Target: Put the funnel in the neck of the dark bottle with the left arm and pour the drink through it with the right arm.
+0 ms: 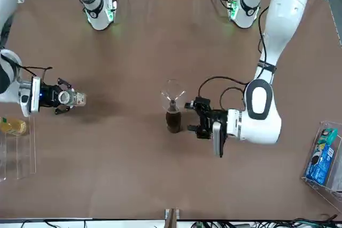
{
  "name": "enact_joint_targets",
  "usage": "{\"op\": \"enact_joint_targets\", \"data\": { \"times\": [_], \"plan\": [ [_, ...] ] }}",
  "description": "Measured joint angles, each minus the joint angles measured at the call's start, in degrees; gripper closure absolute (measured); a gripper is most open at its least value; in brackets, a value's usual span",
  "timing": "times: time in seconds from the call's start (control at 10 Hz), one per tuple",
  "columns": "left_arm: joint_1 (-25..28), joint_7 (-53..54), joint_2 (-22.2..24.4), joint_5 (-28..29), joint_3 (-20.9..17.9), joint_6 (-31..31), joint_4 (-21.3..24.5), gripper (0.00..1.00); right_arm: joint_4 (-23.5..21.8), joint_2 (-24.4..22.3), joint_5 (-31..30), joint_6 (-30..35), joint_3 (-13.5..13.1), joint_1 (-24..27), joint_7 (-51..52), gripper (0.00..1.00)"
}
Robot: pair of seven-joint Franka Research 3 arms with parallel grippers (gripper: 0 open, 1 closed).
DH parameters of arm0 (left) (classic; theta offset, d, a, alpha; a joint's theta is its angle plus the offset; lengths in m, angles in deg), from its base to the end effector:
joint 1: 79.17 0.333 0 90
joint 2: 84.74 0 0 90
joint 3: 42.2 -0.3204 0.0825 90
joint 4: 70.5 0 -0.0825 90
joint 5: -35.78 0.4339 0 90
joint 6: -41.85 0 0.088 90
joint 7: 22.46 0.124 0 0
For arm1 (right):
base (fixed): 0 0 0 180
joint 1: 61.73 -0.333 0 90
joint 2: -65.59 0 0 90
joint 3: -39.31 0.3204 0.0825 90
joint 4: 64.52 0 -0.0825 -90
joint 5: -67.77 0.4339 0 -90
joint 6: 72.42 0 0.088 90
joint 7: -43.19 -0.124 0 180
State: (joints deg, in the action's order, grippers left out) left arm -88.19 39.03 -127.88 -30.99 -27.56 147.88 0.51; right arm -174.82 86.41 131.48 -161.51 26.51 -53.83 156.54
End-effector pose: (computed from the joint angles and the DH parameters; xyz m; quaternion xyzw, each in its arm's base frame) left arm 0.7258 -0.3517 0.3536 0.7127 -0.3753 0.1458 0.5744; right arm 0.6018 -0.1025 0.2778 -0.6965 -0.4611 -0.3099 0.4543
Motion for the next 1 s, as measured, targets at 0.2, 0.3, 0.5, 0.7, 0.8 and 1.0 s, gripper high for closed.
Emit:
{"op": "enact_joint_targets", "data": {
  "times": [0.2, 0.3, 0.5, 0.7, 0.8, 1.0],
  "plan": [
    [0.2, 13.6, -0.6, -0.7, 0.0, 0.0, 0.0, 0.00, 0.1, -4.6, 0.0, -4.9, 3.4, -0.2, -8.2, 0.60],
    [0.5, 16.3, -0.8, -0.8, 0.0, 0.0, 0.0, 0.00, 0.1, -7.1, 0.0, -7.0, 5.1, -0.3, -12.8, 0.60],
    [0.8, 20.2, -0.9, -0.8, 0.7, -0.2, 0.0, 0.00, 0.0, -11.4, -0.1, -10.7, 8.5, -0.4, -22.6, 0.60],
    [0.8, 29.0, -1.9, -2.2, 2.7, -0.2, 0.5, 0.00, 0.0, -15.0, -1.0, -14.9, 12.4, -0.5, -33.5, 0.60],
    [1.0, 35.3, -2.3, -3.0, 3.7, -0.2, 1.4, 0.00, -0.1, -16.7, -2.7, -17.5, 14.6, -0.5, -39.3, 0.60],
    [2.2, 43.6, -2.4, -3.9, 6.3, -0.3, 3.7, 0.00, -0.1, -19.6, -5.7, -22.1, 19.3, -0.6, -49.9, 0.60]
  ]
}}
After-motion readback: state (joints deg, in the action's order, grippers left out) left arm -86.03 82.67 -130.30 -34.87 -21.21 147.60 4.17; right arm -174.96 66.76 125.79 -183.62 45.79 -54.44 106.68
